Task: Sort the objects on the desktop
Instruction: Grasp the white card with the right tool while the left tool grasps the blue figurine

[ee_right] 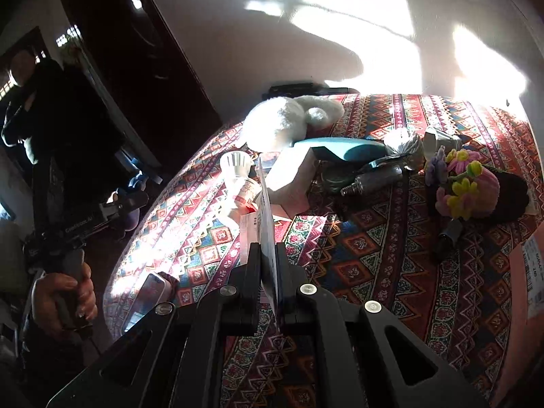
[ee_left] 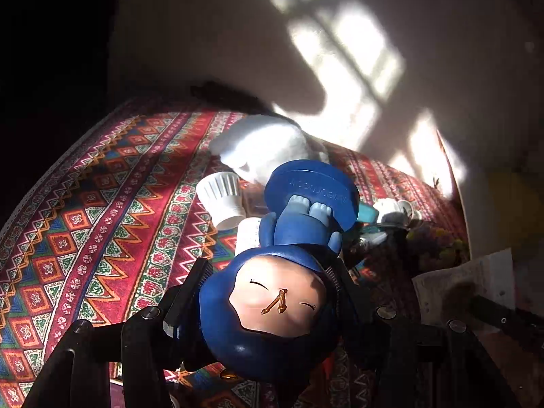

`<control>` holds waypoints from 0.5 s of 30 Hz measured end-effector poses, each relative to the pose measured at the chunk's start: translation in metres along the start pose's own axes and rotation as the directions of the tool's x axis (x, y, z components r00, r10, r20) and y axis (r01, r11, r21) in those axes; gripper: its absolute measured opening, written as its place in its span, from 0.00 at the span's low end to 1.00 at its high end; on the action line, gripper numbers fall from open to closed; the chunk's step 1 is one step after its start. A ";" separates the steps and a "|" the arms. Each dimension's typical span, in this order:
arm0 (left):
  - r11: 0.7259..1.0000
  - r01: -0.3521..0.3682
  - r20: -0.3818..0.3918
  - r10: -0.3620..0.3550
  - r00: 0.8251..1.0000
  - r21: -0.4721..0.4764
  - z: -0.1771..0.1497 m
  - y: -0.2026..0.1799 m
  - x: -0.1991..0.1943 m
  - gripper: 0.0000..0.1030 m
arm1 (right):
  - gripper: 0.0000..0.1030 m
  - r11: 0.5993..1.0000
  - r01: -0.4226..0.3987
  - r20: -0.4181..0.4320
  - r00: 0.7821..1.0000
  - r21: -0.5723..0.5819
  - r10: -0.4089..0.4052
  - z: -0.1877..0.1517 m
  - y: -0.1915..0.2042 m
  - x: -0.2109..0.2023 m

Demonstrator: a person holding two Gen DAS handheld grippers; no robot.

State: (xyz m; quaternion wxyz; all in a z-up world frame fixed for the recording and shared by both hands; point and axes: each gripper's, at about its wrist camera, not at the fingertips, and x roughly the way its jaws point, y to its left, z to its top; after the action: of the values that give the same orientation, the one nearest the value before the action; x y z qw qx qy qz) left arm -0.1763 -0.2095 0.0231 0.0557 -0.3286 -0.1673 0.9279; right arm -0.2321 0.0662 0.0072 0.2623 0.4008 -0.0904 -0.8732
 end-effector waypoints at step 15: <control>0.947 0.241 0.030 -0.253 0.967 0.214 -0.032 -0.205 -0.036 0.56 | 0.07 0.996 0.025 0.285 0.957 0.084 -0.048 -0.023 -0.038 -0.184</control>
State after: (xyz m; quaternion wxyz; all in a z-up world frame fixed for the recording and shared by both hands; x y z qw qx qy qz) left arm -0.1291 -0.0159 0.0921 0.2009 -0.2710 -0.1105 0.9349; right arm -0.1303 0.1976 0.0982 0.2140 0.2820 -0.1549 -0.9223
